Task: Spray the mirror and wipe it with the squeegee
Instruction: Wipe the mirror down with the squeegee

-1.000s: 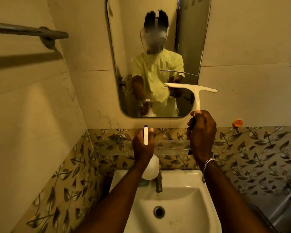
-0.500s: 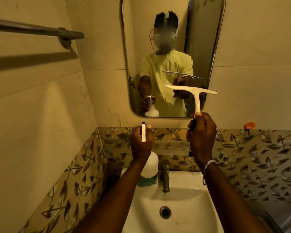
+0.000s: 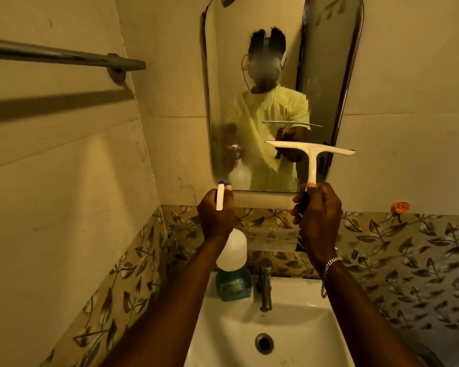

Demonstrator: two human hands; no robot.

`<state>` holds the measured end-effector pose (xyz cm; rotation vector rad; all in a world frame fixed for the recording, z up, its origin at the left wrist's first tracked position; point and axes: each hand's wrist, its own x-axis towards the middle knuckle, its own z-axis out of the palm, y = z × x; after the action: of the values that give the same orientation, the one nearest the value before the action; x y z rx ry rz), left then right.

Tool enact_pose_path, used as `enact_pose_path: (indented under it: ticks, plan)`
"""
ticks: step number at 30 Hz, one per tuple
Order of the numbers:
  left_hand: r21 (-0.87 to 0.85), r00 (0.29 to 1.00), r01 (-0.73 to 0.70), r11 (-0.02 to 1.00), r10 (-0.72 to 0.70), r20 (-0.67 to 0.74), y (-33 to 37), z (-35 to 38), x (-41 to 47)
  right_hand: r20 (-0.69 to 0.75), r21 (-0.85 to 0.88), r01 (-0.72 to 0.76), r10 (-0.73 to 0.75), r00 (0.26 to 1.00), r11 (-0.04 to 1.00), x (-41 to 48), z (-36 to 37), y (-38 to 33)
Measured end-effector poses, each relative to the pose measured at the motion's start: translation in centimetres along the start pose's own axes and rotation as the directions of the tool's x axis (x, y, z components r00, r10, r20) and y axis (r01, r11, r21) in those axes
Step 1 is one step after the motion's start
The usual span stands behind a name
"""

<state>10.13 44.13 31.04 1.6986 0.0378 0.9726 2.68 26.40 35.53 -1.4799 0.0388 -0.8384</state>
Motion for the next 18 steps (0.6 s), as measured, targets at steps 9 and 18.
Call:
enact_pose_path:
  ticks: [9, 18]
  plan:
    - [-0.149, 0.995, -0.09, 0.985, 0.083, -0.056, 1.0, -2.2, 2.3, 0.123, 0.11, 0.067, -0.08, 0.989, 0.992, 4.0, 5.0, -6.2]
    - [-0.064, 0.983, -0.165, 0.984, 0.159, -0.088, 2.9, -5.0, 6.9, 0.23, 0.127, 0.186, -0.212, 0.95, 0.974, 11.1, 14.0, -18.1]
